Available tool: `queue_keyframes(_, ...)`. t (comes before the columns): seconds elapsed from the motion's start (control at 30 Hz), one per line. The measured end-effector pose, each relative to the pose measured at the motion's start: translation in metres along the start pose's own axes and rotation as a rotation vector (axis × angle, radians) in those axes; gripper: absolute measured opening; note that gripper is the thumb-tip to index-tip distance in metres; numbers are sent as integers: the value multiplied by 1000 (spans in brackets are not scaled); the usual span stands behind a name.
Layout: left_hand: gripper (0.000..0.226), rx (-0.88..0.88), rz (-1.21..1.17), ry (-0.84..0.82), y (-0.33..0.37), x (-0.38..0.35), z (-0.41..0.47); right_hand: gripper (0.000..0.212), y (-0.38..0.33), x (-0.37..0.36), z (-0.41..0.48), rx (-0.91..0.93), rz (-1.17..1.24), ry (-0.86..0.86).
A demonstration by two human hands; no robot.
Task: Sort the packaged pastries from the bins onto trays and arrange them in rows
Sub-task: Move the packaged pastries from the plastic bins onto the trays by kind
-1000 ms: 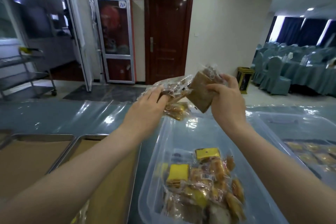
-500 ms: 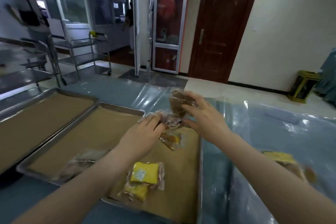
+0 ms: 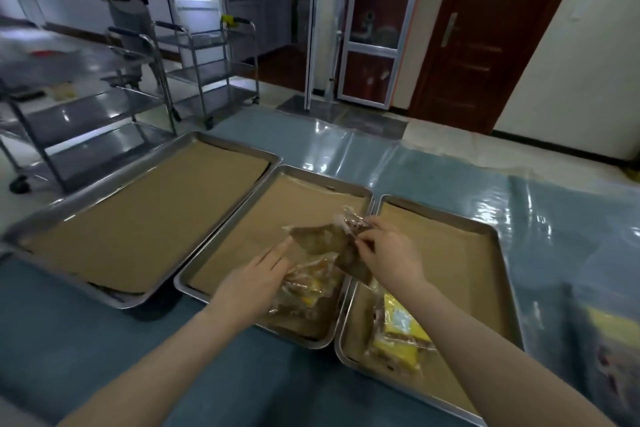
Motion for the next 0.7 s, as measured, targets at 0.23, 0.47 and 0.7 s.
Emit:
queue_keyframes(0.23,50,256,-208,48,-93,-12,-16,19,-3,-31,40,-245,302,37)
queue_keyframes(0.47,43,417,-353,173,-136,-13,-25,25,-23,-71,54,-149,258,83)
queue_keyframes(0.7,38,475,-439,253,-154,-12,-40,42,-49,-154,23,92,297,-531)
Point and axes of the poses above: each hand's wrist, its own z-axis towards the middle knuckle, its own x-axis out of the back of the hand, y = z × x, the point moved 5 cm from there along z, towards the middle knuckle, and after that the axes turned 8 degrees about -y, right-handed, at the moved point
